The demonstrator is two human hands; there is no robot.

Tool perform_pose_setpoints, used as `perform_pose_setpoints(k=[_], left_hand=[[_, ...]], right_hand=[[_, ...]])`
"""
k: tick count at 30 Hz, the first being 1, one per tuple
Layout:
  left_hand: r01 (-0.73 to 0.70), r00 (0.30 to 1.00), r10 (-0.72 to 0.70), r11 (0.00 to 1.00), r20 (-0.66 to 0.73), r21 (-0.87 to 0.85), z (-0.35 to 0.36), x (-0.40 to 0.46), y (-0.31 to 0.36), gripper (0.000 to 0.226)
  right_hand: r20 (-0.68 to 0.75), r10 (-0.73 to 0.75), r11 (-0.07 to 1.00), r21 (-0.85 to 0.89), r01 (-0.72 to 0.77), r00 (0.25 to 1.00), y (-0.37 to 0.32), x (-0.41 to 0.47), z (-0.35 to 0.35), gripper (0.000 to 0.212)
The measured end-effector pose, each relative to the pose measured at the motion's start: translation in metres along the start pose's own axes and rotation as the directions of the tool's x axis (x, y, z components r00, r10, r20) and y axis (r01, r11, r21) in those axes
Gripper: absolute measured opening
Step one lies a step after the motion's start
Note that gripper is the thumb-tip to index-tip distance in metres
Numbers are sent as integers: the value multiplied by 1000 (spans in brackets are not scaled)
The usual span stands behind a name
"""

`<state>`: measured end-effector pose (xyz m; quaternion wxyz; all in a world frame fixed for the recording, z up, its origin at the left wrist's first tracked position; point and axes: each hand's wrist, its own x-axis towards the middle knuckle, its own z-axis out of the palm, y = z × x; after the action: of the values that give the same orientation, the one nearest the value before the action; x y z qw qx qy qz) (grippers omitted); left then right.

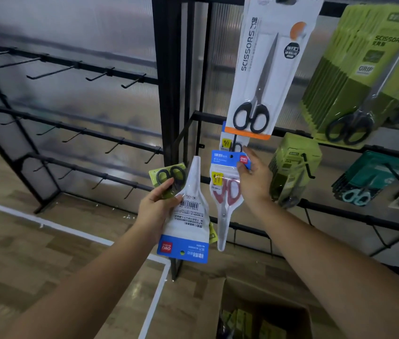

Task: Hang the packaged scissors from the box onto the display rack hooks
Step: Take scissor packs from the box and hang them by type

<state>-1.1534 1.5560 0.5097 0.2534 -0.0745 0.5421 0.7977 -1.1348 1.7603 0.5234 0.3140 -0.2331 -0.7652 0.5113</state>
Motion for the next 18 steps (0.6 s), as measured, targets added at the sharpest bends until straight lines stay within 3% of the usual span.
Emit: perform_pose_setpoints(k=[8,10,14,18], left_hand=[[0,1000,1,1000,16,-25,1,6,0,43],[4,1000,-3,1000,14,-24,2,6,0,43],[11,1000,-11,1000,13,-9,4,6,1,47],[22,1000,-22,1000,7,-4,6,5,1,46]], right_hand=[[-55,-21,1000,-13,21,998,7,2,-1,38],[-41,-15,996,-83,11,999,3,12,5,37],[31,185,968,-179,-177,982,-16,51,14,36],[133,281,936,-256,-241,950,-18,51,18,49]])
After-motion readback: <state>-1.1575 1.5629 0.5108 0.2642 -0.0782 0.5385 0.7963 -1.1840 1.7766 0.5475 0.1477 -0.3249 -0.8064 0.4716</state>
